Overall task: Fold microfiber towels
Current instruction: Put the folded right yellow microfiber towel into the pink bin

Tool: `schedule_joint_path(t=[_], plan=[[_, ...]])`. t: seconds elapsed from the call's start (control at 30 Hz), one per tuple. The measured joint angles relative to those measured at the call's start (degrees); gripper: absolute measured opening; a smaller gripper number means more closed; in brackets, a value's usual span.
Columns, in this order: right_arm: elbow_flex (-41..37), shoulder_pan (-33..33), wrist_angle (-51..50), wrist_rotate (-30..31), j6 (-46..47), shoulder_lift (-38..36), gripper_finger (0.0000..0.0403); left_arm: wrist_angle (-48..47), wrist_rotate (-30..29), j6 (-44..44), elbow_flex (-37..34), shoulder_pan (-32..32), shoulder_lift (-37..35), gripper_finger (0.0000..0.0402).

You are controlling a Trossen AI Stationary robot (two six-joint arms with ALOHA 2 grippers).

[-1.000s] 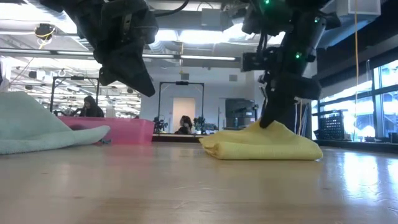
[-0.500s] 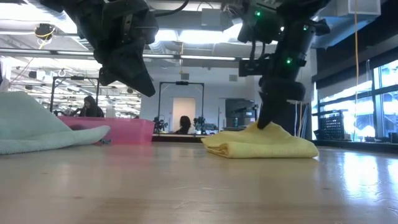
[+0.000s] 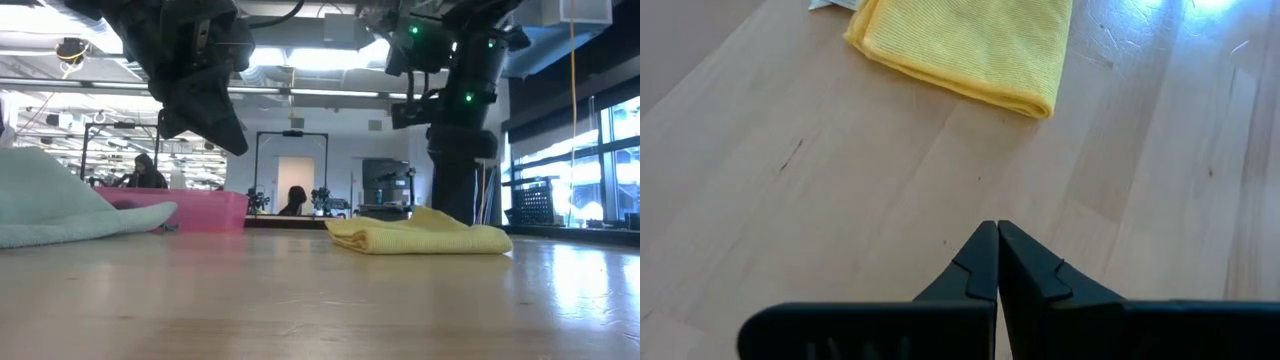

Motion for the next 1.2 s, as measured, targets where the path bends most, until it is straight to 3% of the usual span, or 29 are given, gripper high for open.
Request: schedule_joint_path(t=[0.1,0.2,0.43,0.57,0.63,0.73,0.93,1.2], plan=[[0.8,0.0,-1.0,-0.5,0.5,-2.1,0.018,0.0,0.0,0.0,0.0,0.0,0.0,0.0],[1.0,-0.8,0.4,-4.8,2.2,-5.5,0.0181,0.0,0.0,0.0,0.0,0.0,0.0,0.0],[-1.0,-9.3,2.4,-26.7,7.6,-10.8,0.0181,0.0,0.0,0.2,0.0,0.0,0.0,0.0],[-7.5,-14.0,4.9,-42.8,10.5,-10.8,0.0181,0.0,-0.1,0.4,0.0,0.0,0.0,0.0],[-11.5,-14.5,7.8,-47.0,12.9,-10.8,0.0181,0.0,-0.1,0.2,0.0,0.0,0.0,0.0],[-16.6,-13.2,11.7,-46.8,17.3,-12.2,0.0181,0.1,-0.1,-0.9,0.0,-0.6,0.0,0.0],[-23.1,-9.2,25.5,-39.5,31.3,-13.9,0.0182,-0.1,-0.1,-1.8,0.0,-3.0,0.0,0.0],[-27.3,-6.6,28.4,-31.3,38.0,-13.8,0.0182,0.0,0.6,-2.2,0.0,-5.7,0.0,0.0]])
